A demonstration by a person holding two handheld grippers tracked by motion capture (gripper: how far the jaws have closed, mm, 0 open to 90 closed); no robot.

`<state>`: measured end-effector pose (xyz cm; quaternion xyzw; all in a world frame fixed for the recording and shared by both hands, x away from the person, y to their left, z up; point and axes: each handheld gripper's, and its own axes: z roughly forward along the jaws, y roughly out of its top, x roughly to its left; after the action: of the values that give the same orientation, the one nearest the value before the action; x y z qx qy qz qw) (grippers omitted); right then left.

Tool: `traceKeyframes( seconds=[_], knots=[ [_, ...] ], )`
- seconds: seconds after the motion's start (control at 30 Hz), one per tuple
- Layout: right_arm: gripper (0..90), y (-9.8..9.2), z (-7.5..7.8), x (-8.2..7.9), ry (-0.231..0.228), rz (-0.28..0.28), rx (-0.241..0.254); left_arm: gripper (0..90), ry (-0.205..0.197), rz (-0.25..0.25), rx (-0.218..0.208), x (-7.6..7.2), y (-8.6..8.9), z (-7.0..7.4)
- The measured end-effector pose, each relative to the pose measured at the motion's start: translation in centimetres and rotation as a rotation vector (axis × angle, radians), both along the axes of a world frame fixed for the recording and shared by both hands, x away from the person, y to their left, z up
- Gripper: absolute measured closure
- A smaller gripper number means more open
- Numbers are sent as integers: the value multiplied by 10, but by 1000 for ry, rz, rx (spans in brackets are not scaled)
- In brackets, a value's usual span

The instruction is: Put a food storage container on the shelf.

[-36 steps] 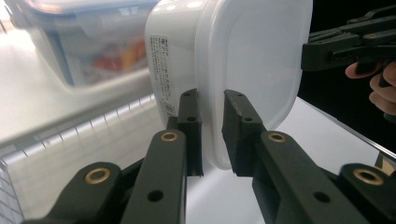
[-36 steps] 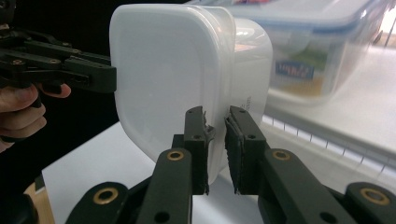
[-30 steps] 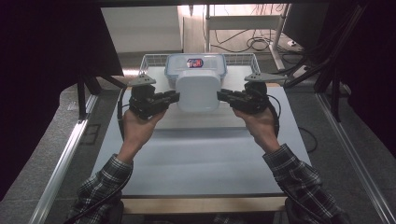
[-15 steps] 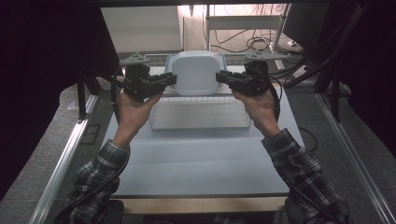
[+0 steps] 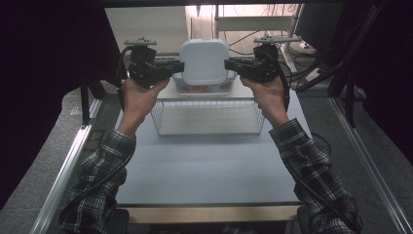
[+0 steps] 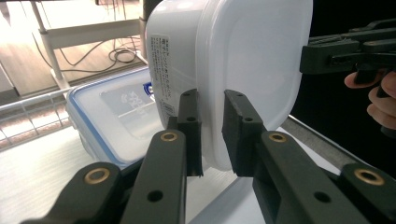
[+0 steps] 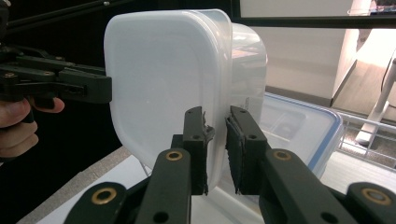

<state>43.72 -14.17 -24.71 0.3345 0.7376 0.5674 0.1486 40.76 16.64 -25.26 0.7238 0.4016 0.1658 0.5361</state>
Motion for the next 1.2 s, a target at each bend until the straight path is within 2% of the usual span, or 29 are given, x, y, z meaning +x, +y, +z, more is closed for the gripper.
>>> traceKeyframes(
  seconds=[0.27,0.6,0.9,1.2],
  knots=[
    [768,3,1,14,28,-12,-1,766,25,-4,-17,14,2,0],
    [705,5,1,23,46,-23,8,682,42,-7,-34,25,-1,0],
    [660,9,1,31,58,-39,-13,663,56,4,-16,34,-3,-1],
    [603,14,0,41,89,-37,-10,591,95,4,-50,47,-2,-3]
  ],
)
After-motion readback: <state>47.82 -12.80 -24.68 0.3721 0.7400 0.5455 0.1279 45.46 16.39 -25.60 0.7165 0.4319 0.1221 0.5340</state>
